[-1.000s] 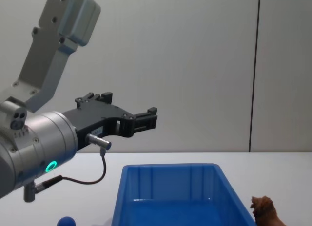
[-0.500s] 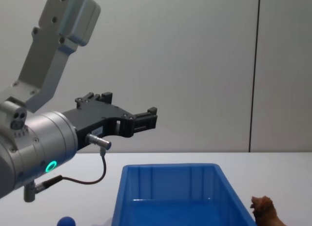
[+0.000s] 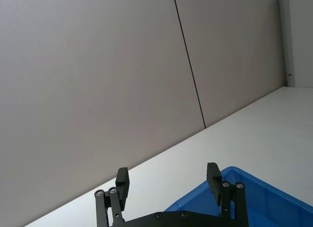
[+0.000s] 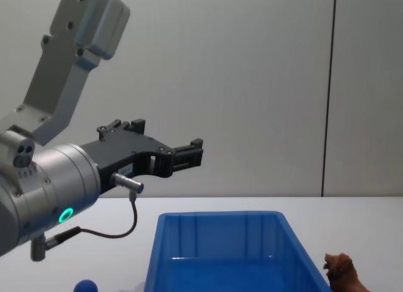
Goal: Pick up the two dolls from the table and place them into the box.
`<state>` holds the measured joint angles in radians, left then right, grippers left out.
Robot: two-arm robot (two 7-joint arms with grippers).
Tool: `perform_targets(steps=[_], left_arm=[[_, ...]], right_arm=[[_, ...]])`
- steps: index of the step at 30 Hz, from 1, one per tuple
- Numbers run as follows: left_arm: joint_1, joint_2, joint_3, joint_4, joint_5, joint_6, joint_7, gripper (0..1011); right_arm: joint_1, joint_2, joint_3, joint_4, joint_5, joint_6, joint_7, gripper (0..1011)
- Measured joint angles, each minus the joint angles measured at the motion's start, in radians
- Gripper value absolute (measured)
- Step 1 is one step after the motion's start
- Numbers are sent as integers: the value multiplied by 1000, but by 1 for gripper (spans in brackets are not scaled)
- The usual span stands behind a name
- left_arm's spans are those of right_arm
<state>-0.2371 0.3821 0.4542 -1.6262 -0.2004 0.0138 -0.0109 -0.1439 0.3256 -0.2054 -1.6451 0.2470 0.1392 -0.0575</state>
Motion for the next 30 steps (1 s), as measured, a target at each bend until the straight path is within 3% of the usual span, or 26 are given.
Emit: perform_targets(steps=[10,20,30], left_arm=[[0,0,0,0,0,0,0,1001],[0,0,0,0,0,0,0,1001],[0,0,0,0,0,0,0,1001]], right_arm=[[11,-11,-1,25,-10,-18,24,390],[9,-10,6,-6,-2,-41,38,383],[16,-10,12,-73,40,-62,106,383]])
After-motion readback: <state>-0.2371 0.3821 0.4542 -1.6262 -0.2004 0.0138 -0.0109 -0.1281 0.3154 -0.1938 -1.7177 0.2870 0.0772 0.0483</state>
